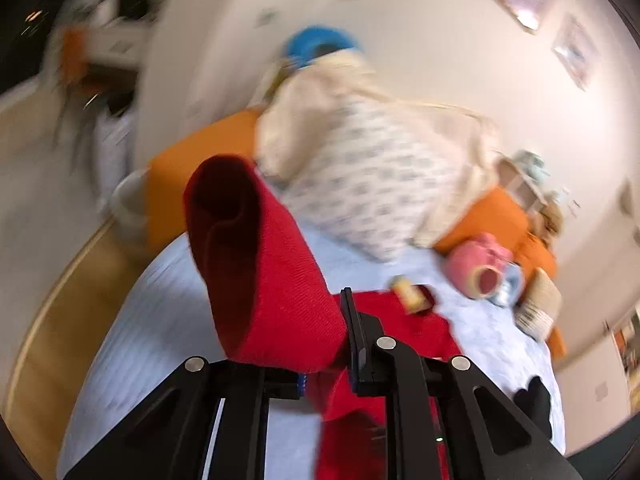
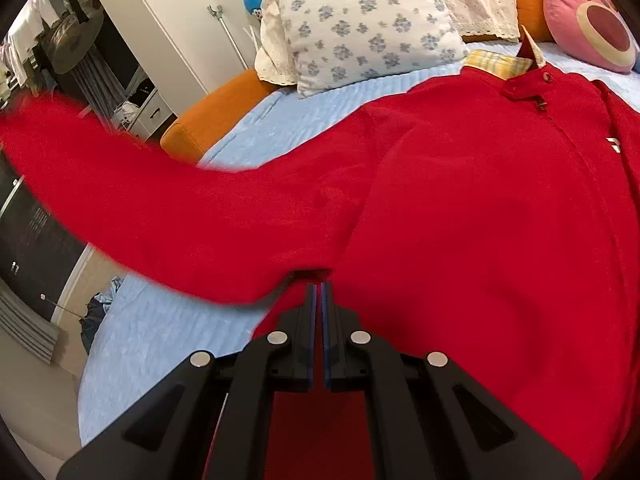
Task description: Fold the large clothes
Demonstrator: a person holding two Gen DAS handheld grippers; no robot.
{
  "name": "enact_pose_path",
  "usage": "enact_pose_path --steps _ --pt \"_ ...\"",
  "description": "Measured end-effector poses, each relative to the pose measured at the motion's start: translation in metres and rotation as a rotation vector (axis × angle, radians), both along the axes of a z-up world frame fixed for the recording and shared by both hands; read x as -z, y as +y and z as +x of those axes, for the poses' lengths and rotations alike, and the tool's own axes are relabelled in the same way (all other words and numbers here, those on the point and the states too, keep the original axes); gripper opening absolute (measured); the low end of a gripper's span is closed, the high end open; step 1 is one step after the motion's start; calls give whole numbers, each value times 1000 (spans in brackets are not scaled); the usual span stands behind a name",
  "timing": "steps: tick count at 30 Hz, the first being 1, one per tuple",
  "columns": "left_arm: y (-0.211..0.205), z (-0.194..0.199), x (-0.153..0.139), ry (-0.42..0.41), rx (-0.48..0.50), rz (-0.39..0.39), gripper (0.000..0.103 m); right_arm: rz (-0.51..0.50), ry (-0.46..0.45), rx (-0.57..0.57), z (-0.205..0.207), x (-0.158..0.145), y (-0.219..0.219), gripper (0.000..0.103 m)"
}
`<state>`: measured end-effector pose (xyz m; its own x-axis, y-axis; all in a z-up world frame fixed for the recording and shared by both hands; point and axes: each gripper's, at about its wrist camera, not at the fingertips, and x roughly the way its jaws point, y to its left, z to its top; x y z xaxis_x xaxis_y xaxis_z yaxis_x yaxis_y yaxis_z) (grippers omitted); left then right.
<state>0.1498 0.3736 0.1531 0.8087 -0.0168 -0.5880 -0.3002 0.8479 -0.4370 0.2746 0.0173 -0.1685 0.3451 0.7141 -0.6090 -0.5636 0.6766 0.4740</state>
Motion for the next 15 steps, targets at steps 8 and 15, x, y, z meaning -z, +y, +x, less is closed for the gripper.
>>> enact_pose_path --steps 8,15 --pt "-175 71 -108 -95 308 170 19 -12 41 2 -3 16 47 3" --pt "-344 97 -65 -45 695 342 19 -9 63 -55 -15 18 74 3"
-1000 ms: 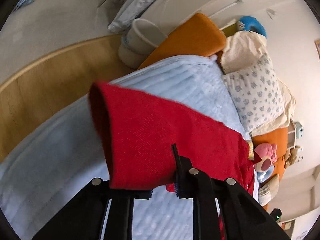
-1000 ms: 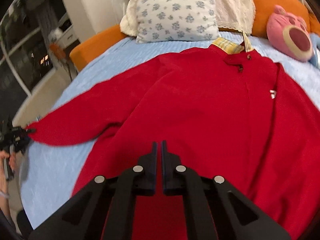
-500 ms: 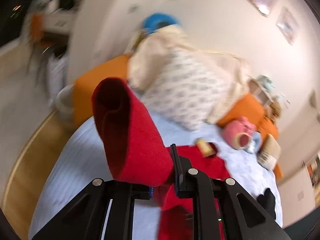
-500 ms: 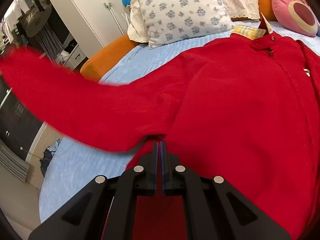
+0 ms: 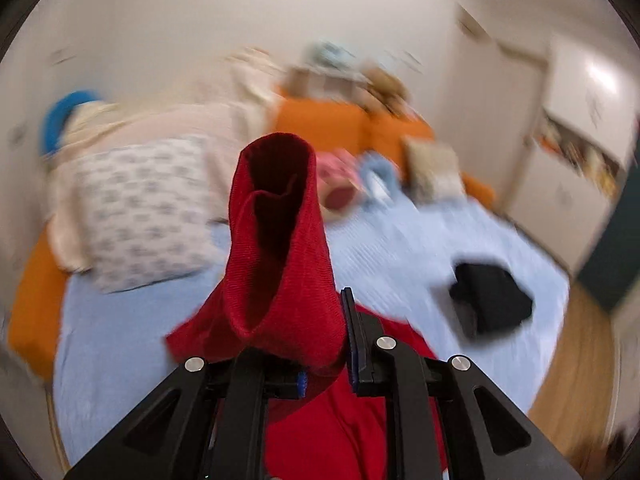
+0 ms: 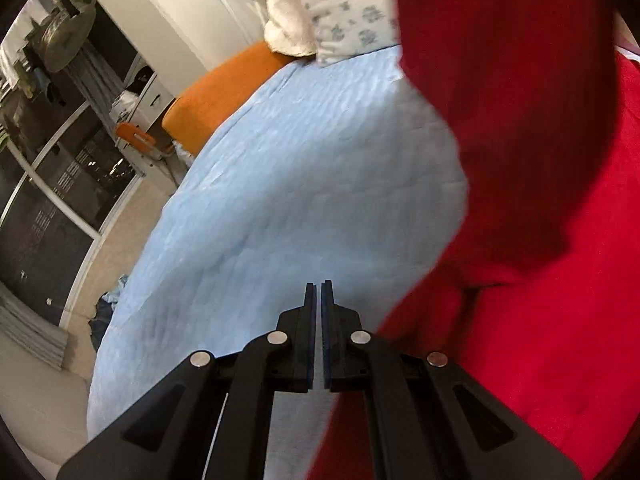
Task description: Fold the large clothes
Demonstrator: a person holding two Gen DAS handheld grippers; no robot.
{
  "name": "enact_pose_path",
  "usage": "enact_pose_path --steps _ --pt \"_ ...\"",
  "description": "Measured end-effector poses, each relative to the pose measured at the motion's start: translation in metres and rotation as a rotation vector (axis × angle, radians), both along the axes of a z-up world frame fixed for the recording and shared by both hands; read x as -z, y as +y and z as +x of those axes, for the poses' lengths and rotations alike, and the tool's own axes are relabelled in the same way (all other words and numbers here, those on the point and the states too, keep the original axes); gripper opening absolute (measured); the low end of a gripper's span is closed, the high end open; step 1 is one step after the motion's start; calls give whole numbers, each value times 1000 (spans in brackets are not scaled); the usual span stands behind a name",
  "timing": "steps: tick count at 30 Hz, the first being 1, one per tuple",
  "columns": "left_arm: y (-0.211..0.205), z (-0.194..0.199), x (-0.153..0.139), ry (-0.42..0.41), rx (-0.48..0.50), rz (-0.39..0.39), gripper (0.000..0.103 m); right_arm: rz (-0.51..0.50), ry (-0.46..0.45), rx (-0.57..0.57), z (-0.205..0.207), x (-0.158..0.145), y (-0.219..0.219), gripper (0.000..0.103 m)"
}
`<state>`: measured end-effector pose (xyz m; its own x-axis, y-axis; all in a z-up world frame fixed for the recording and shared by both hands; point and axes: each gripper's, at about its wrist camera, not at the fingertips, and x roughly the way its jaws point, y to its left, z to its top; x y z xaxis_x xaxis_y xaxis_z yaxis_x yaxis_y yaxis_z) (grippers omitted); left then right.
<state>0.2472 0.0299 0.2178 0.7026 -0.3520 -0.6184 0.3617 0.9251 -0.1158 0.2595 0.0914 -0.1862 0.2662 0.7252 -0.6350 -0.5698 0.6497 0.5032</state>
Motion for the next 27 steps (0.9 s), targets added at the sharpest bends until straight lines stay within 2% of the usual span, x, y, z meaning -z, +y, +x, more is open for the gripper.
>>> enact_pose_path --steps 4,8,11,15,16,17,18,20,22,24,25,27 --pt "-81 -6 69 88 199 147 19 10 2 -47 -13 0 5 3" --pt "-148 -31 164 179 395 392 19 20 11 -81 -30 -1 5 5" --pt "-172 -60 232 244 510 532 19 26 3 -108 -41 -4 4 5" --pt "-194 -104 300 311 635 682 20 46 -4 -146 -57 -13 5 5" --pt "-195 -114 312 323 659 714 22 49 -10 -154 -59 -15 5 5" --pt "-195 -125 329 335 684 749 28 52 -20 -164 -65 -18 6 5" --pt "-195 -130 337 344 696 761 33 53 -31 -172 -69 -21 7 5" --pt "-193 -138 356 370 705 769 53 49 -58 -182 -77 -26 7 5" --pt "-190 -139 358 374 676 758 58 47 -77 -188 -84 -30 6 5" --pt "-185 -136 348 361 646 726 60 33 -100 -189 -89 -32 5 6" --pt "-184 -134 341 347 622 705 66 25 -108 -190 -90 -33 4 6" --pt "-173 -126 310 299 551 639 72 14 -116 -192 -93 -35 -2 6"
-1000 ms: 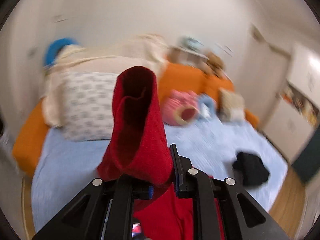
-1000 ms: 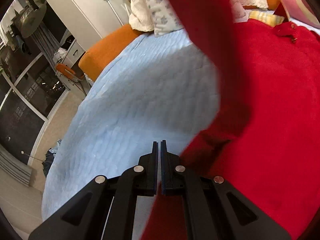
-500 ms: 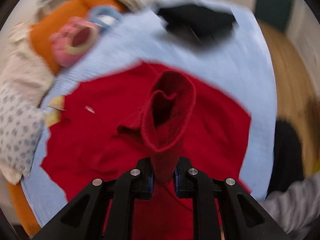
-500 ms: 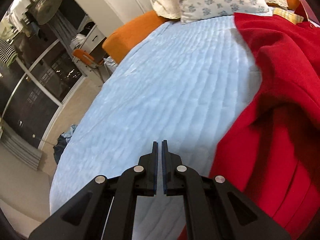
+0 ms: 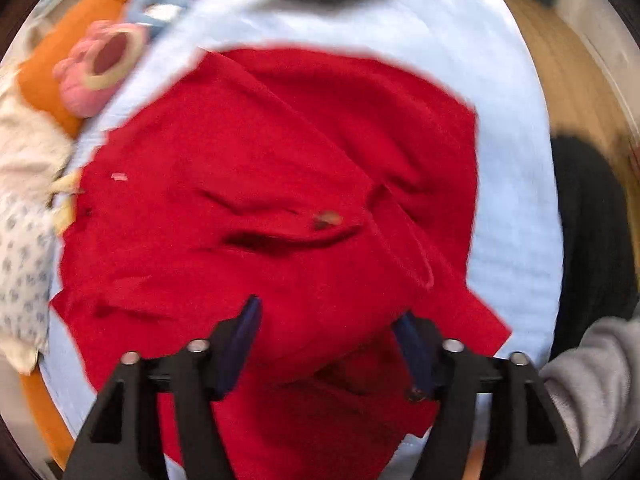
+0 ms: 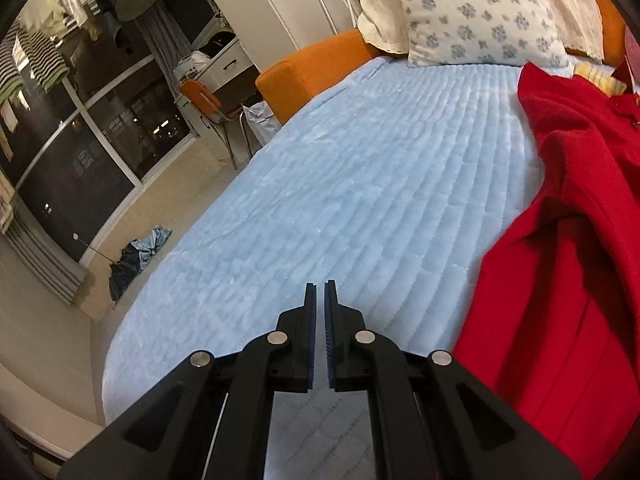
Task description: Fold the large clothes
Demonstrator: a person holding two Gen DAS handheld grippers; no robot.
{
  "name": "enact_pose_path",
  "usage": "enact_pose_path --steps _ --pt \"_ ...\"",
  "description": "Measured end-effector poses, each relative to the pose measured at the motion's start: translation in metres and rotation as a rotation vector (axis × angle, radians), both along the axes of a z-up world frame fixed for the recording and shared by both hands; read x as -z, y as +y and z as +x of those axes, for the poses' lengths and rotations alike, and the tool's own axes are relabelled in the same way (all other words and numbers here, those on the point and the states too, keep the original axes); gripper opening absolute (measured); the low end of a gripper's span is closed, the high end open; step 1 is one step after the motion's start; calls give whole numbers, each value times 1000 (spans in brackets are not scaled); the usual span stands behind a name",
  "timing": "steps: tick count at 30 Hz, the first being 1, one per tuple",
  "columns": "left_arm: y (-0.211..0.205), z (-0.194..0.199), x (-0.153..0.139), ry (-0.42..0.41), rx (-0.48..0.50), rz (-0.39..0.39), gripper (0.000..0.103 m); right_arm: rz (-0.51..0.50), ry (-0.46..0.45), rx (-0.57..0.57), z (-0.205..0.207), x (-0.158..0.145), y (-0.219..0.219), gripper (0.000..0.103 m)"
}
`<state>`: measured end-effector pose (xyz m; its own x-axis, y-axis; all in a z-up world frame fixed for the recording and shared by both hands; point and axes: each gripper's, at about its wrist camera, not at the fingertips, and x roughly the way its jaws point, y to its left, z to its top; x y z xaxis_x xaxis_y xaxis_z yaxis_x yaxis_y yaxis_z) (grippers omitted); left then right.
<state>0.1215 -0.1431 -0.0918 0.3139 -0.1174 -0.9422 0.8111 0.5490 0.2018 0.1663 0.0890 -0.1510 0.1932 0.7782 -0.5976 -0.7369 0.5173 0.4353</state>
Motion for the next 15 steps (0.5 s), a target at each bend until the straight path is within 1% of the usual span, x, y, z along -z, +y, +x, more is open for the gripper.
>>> enact_pose_path --steps 1,2,3,4,5,6,7,8,9,10,11,12,13,14,15 --pt "7 4 -17 -16 -30 -41 73 -3 -6 2 -1 -2 -3 6" --pt "19 11 -42 -38 -76 -104 78 -11 -15 7 -1 -3 -9 7" --pt "28 17 -61 -57 -112 -153 82 -16 -15 8 -2 -5 -16 10" --pt "40 21 -81 -78 -150 -206 89 -20 -15 14 -4 -7 -26 20" --pt "57 31 -106 -101 -202 -270 91 -27 -19 22 -7 -8 -34 40" --pt "70 36 -125 -123 -241 -311 92 -37 -31 31 -12 -9 -47 46" --pt "86 44 -140 -145 -280 -343 93 -39 -36 35 -15 -10 -58 48" --pt "106 55 -154 -157 -327 -374 93 -43 -40 37 -25 -11 -79 48" --pt "120 64 -163 -163 -370 -400 93 -49 -42 47 -31 -12 -93 48" --pt "144 77 -169 -156 -425 -430 93 -51 -44 54 -40 -13 -114 48" --pt "158 83 -169 -145 -458 -448 93 -52 -56 64 -49 -16 -136 48" --pt "178 94 -166 -129 -512 -469 93 -56 -73 85 -56 -21 -156 48" --pt "189 100 -161 -117 -545 -485 93 -51 -99 105 -65 -29 -182 48" --pt "212 106 -144 -79 -600 -527 93 -52 -125 115 -71 -36 -199 53" --pt "224 108 -131 -47 -629 -549 93 -71 -184 145 -80 -47 -223 60"
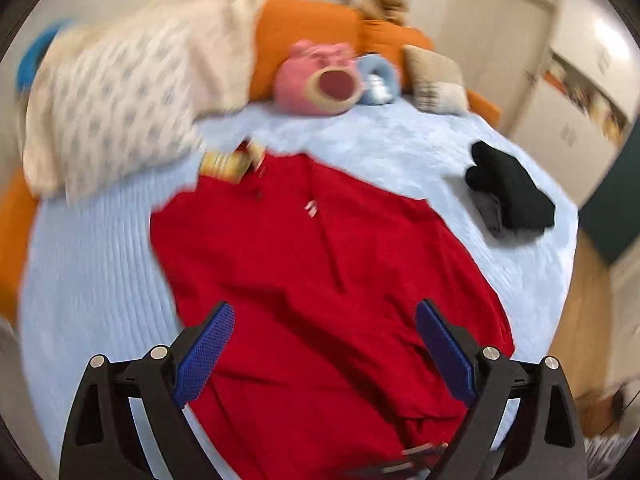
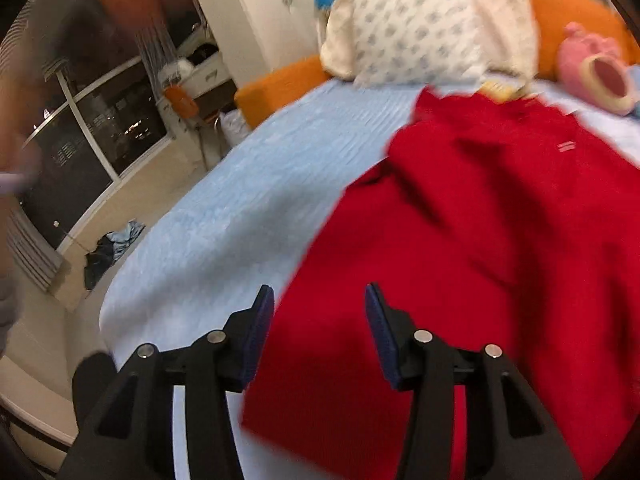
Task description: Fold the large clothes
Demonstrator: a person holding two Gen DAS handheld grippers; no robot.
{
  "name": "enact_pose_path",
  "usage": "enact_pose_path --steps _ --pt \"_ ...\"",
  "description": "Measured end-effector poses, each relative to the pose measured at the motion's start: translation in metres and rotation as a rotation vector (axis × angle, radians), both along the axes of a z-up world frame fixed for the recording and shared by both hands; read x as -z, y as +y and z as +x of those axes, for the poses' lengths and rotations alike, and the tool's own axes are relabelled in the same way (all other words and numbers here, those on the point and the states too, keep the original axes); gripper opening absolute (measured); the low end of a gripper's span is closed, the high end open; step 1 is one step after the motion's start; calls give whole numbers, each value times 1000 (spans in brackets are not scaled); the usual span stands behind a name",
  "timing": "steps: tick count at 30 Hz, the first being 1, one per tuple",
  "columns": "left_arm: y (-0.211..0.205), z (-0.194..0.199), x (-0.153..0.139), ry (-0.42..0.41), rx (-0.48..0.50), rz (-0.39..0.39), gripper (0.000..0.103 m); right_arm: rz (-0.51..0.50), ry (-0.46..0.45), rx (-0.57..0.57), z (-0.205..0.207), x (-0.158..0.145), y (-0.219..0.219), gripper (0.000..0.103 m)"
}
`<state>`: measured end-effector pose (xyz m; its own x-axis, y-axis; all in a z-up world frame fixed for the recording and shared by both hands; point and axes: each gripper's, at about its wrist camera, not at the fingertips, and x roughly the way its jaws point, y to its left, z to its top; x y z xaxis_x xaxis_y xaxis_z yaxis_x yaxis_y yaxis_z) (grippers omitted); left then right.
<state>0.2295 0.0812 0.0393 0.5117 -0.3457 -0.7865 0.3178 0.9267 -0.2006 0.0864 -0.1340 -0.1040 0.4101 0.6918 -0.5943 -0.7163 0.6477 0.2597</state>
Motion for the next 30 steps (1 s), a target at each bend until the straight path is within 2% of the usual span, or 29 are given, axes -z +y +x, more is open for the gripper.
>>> enact_pose_path --steps 1,2,4,7,9,11,13,16,19,22,24,25,26,27,28,29,30 --pt "9 -4 17 20 -18 -27 93 -37 -78 39 -9 -10 -22 79" --pt "22 -4 35 51 -41 -55 93 -82 -146 77 -15 -17 -38 86" --pt "35 -4 73 101 -66 -114 89 -172 -235 132 -20 -24 -61 85" --pt "44 -10 112 158 -104 -187 86 -246 -263 131 -19 -21 -77 79" --pt "50 -9 133 157 -151 -178 86 -301 -264 109 -17 -8 -82 79" --pt "54 -3 149 164 -187 -183 86 -332 -221 80 -9 9 -84 77" --pt "60 7 160 163 -220 -217 86 -315 -188 45 -5 21 -86 74" --pt "64 20 167 152 -254 -242 86 -345 -149 30 5 38 -81 70" --pt "67 36 185 183 -270 -247 86 -375 -108 30 22 55 -77 63" --pt "71 41 198 194 -292 -284 86 -402 -127 46 33 64 -76 59" --pt "76 42 206 189 -305 -300 81 -407 -121 50 41 68 -77 47" --pt "79 42 209 190 -314 -305 72 -397 -106 43 45 70 -79 45" --pt "83 43 212 192 -332 -302 56 -381 -83 36 49 71 -80 30" --pt "87 43 215 196 -348 -293 45 -366 -55 36 53 70 -79 26" --pt "94 44 219 205 -364 -285 12 -359 -48 40 55 68 -80 22" --pt "99 45 223 217 -365 -290 6 -342 -48 45 54 63 -80 20" --pt "106 46 227 231 -366 -316 6 -321 -50 46 52 56 -81 19"
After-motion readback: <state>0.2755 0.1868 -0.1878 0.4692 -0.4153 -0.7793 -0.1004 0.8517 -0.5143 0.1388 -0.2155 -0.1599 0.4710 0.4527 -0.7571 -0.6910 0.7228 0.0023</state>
